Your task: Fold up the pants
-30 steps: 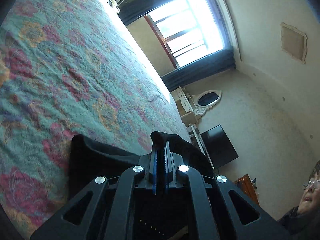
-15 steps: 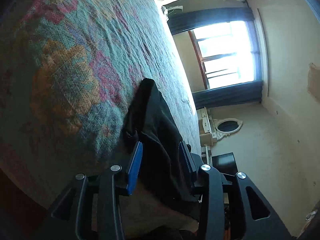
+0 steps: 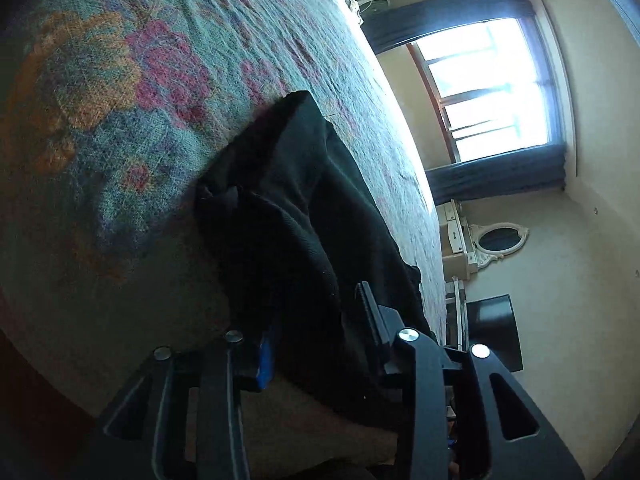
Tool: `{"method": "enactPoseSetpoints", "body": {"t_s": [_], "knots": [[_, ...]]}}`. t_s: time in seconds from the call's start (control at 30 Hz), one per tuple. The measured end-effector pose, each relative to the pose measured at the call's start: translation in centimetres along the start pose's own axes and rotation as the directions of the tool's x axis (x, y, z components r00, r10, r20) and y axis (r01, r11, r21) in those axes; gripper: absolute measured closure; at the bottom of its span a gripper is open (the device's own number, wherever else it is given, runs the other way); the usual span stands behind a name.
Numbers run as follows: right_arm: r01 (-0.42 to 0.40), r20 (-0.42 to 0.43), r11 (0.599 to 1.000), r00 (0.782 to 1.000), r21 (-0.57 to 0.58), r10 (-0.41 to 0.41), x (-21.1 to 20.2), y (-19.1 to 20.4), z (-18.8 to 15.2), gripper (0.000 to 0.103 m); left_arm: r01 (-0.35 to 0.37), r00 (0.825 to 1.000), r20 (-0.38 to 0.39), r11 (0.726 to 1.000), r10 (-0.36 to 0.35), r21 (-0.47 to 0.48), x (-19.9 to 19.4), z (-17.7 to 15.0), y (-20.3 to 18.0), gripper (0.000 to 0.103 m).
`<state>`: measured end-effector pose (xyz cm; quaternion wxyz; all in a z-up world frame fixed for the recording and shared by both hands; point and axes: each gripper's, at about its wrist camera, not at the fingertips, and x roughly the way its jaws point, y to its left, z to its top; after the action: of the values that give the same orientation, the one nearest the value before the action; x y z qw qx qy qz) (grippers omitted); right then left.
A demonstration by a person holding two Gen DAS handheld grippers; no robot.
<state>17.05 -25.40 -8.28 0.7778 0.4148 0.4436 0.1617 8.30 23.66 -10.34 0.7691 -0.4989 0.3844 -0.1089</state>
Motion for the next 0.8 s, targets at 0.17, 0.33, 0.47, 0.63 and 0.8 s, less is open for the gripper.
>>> {"method": "enactPoseSetpoints", "body": {"t_s": [0.17,0.33,0.47,0.63,0.8], "knots": [[0.092,0.012,0.995,0.996,-0.028,-0.092,0.5,0.6,-0.1,0.025,-0.001,1.000,0.009,1.000,0.001,-0.004,0.9,-0.4,0.2,0.096],[0.141,0.034,0.990,0.989,0.016,-0.141,1.6,0.0,0.4,0.054,0.034,0.999,0.002,0.998,-0.034,-0.044,1.4,-0.8,0.7,0.096],[0.092,0.022,0.993,0.995,0.078,-0.094,1.5,-1.4,0.1,0.089,0.053,0.999,0.000,0.997,-0.053,-0.061,1.7,-0.7,1.0,0.096],[0.016,0.056,0.998,0.998,0.055,-0.019,-0.5,0.2,-1.1,0.091,0.069,0.997,0.022,0.997,-0.069,-0.034,1.6,-0.2,-0.2,0.096],[-0.003,0.010,0.999,1.000,0.049,0.003,-1.4,0.3,-3.8,0.091,0.094,0.995,0.045,0.994,-0.092,-0.051,1.3,1.0,-0.1,0.096]]}}
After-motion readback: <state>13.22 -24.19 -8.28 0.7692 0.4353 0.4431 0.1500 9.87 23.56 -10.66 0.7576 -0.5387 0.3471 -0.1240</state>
